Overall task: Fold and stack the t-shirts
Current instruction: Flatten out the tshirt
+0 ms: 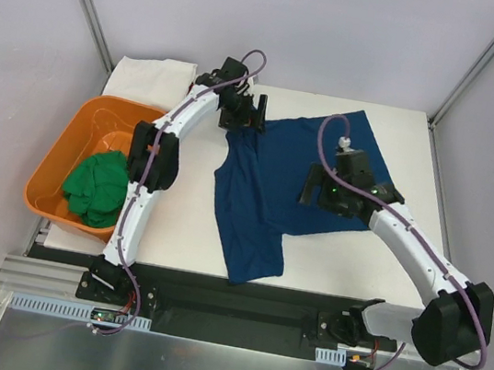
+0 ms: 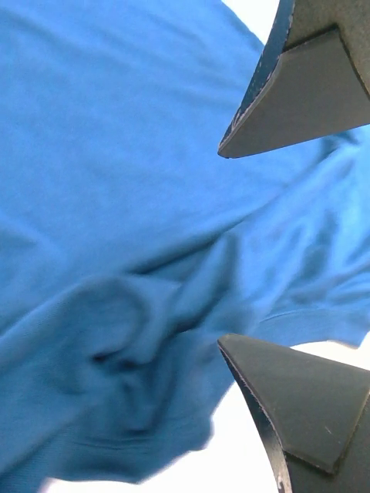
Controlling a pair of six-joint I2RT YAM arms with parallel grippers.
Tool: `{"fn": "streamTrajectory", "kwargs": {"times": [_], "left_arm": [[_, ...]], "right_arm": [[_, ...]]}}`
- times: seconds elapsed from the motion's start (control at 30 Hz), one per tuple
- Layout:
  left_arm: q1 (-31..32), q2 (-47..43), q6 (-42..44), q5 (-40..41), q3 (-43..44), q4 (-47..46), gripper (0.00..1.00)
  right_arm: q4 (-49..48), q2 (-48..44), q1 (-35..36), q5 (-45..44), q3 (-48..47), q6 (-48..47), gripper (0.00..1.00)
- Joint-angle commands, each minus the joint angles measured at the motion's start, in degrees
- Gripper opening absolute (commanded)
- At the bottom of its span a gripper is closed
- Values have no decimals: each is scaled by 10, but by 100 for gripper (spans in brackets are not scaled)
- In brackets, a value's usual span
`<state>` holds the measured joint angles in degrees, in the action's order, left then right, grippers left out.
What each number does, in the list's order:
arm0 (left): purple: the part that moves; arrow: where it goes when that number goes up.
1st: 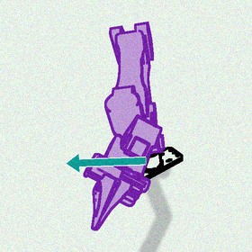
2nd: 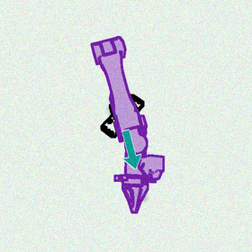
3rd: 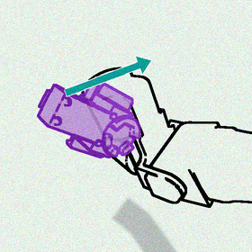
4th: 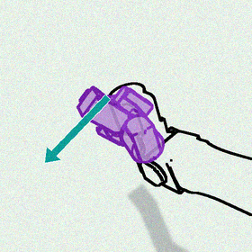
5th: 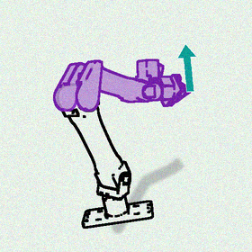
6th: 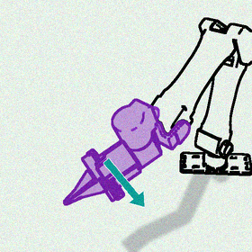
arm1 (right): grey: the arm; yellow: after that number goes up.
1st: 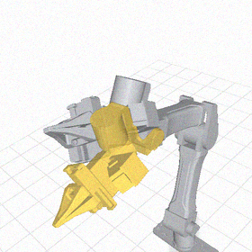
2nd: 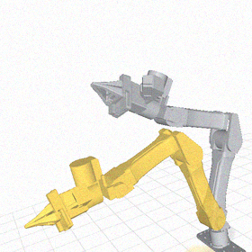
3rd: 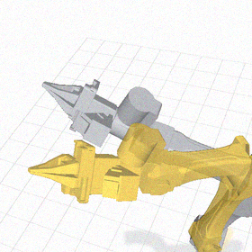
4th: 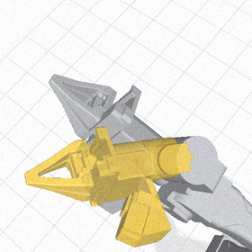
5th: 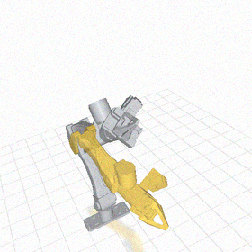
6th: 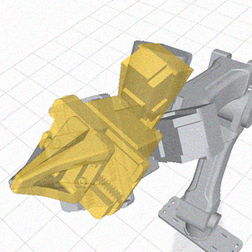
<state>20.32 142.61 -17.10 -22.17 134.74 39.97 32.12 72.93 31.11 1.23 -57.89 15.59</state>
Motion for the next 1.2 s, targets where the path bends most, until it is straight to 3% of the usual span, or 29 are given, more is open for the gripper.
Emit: {"fn": "streamTrajectory", "kwargs": {"times": [0.0, 0.17, 0.27, 0.37, 0.53, 0.67, 0.9, 1.07, 1.17], "left_arm": [[17, -173, -3, 4, -107, 8, 99], [100, -314, -44, 67, -312, -20, 99], [148, -379, -93, 65, -434, -95, 99], [177, -403, -142, 49, -508, -146, 99], [181, -368, -170, 53, -541, -173, 99], [180, -328, -164, 56, -527, -172, 99], [124, -260, -134, 84, -502, -167, 99], [45, -190, -114, 58, -419, -144, 99], [32, -168, -86, 61, -351, -124, 99]], "right_arm": [[42, 10, -115, -61, -21, -55, 97], [22, 163, -249, -25, -124, -90, 97], [22, 271, -298, 31, -210, -80, 97], [26, 347, -322, 58, -265, -78, 97], [18, 393, -333, 70, -255, -77, 97], [-11, 372, -333, 90, -162, -66, 97], [-72, 237, -326, 149, 38, -29, 97], [-60, 138, -266, 133, 150, 15, 97], [-59, 59, -212, 116, 189, 49, 97]]}}
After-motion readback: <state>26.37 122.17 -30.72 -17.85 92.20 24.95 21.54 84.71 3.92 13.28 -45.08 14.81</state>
